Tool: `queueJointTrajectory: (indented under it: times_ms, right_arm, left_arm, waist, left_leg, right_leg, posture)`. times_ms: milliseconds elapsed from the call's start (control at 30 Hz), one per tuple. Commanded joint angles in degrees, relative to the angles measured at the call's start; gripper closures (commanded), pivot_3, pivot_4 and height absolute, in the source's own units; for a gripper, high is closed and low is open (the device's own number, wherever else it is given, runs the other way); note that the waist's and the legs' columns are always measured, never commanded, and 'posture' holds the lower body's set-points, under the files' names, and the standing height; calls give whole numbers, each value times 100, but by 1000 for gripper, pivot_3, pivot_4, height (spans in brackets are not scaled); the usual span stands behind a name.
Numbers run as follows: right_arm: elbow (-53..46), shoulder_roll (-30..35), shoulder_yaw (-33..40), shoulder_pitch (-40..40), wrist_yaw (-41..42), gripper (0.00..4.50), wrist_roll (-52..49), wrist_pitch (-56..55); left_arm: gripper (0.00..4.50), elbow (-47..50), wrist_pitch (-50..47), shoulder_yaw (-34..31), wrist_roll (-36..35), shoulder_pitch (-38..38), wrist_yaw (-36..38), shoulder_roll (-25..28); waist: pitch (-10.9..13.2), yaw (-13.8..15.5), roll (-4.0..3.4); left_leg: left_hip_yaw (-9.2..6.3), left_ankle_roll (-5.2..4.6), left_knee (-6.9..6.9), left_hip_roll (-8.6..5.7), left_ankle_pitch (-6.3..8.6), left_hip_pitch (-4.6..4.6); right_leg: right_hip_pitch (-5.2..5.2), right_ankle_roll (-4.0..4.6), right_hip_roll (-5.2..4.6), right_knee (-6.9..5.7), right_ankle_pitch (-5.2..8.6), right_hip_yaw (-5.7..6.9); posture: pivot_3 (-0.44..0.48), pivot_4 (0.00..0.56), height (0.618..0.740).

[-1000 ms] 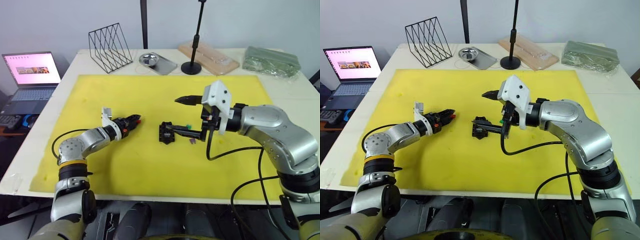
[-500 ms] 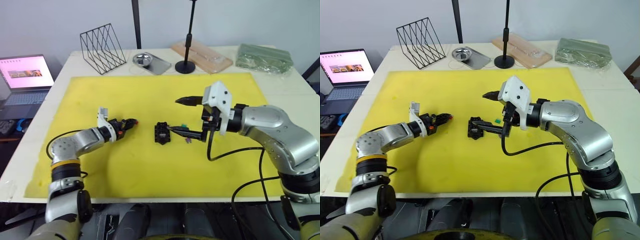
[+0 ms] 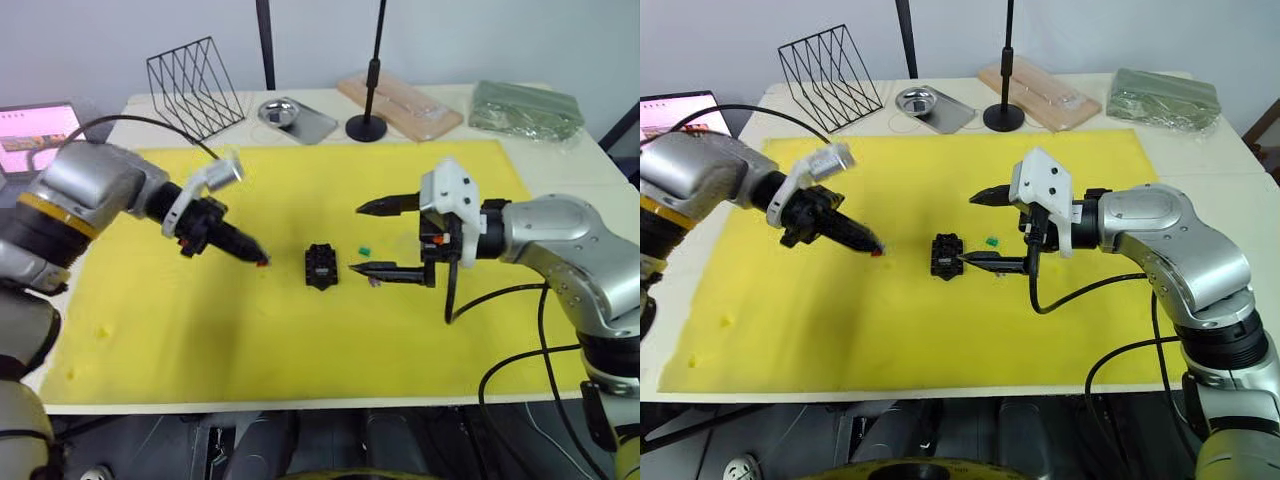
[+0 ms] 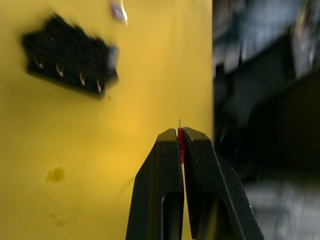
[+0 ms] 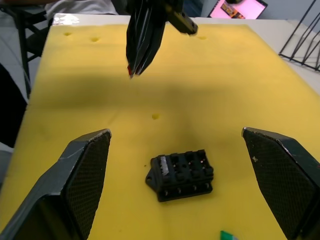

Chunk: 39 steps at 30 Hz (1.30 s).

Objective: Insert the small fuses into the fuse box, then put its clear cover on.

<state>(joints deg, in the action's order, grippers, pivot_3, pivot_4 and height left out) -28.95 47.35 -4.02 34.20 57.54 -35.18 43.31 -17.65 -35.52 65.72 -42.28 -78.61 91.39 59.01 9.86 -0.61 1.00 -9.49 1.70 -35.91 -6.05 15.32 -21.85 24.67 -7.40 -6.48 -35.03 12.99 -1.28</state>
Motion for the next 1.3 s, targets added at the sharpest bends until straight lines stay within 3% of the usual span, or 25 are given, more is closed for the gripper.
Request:
queueJointTrajectory:
  times_ms: [33, 100, 200, 300, 467, 667, 1000, 1100, 1300]
  right_arm:
    - [-544, 57, 27, -82, 49, 0, -249, 88]
    - [-688, 67, 14, -170, 15, 0, -275, 121]
    - [-841, 65, 44, -260, -99, 0, -310, 192]
    - [-945, 57, 120, -324, -215, 0, -389, 298]
    - [-1061, 59, 125, -394, -318, 0, -489, 371]
    - [-923, 111, 59, -382, -227, 0, -433, 260]
    - [-841, 164, 57, -283, -121, 0, -446, 244]
    - [-840, 193, 66, -304, -94, 0, -446, 239]
    - [-707, 257, 3, -290, 52, 0, -304, 103]
  left_arm:
    - [4443, -155, 2509, 2321, 443, -1272, 111, 23]
    - [4443, -457, 3796, 3717, 629, -1985, 111, -226]
    - [4443, -949, 5408, 5190, 733, -2653, 111, -764]
    - [4443, -1328, 6437, 5984, 817, -2921, 111, -1227]
    - [4443, -1634, 7440, 6564, 1124, -2876, 111, -1651]
    - [4443, -2019, 7421, 5752, 1270, -2350, 111, -2076]
    - [4443, -2174, 7057, 4937, 1581, -1672, 111, -2032]
    - [3780, -2071, 6984, 4787, 1490, -1642, 111, -1985]
    - [1671, -2058, 6812, 4358, 1521, -1574, 111, -2052]
  waist:
    - [1, -4, 1]
    - [0, -3, 0]
    - [1, -2, 1]
    - [3, 13, 4]
    - [3, -3, 7]
    - [3, 5, 7]
    - [1, -10, 5]
    - [1, -3, 4]
    - [0, 26, 4]
  left_leg:
    - [-10, 0, -7, 0, 0, -17]
    - [-8, 9, -21, -5, -5, -43]
    - [1, 16, -23, -9, -10, -50]
    - [-2, -7, -27, -9, 2, -54]
    - [-5, -12, -37, -9, 2, -52]
    - [-10, -15, -51, -12, 2, -44]
    - [-20, -40, -93, -12, 17, -48]
    - [-20, -49, -105, -12, 22, -49]
    - [-22, -53, -116, -17, 25, -48]
  right_leg:
    - [14, -1, 0, -1, -1, 0]
    - [35, -3, -5, -1, -2, -1]
    - [42, -4, -7, 2, -3, -5]
    - [43, -4, -5, -2, -2, 0]
    - [37, -6, -4, -7, -3, 1]
    - [20, -14, 0, -11, -5, 4]
    - [12, -21, 4, -24, -2, 6]
    - [6, -21, 4, -25, -2, 6]
    - [-5, -31, 3, -23, -5, 6]
  posture:
    - [0, 150, 740]
    - [0, 150, 740]
    - [0, 150, 740]
    - [0, 150, 740]
    - [0, 150, 740]
    - [0, 150, 740]
    - [0, 150, 740]
    - [0, 150, 740]
    - [0, 150, 740]
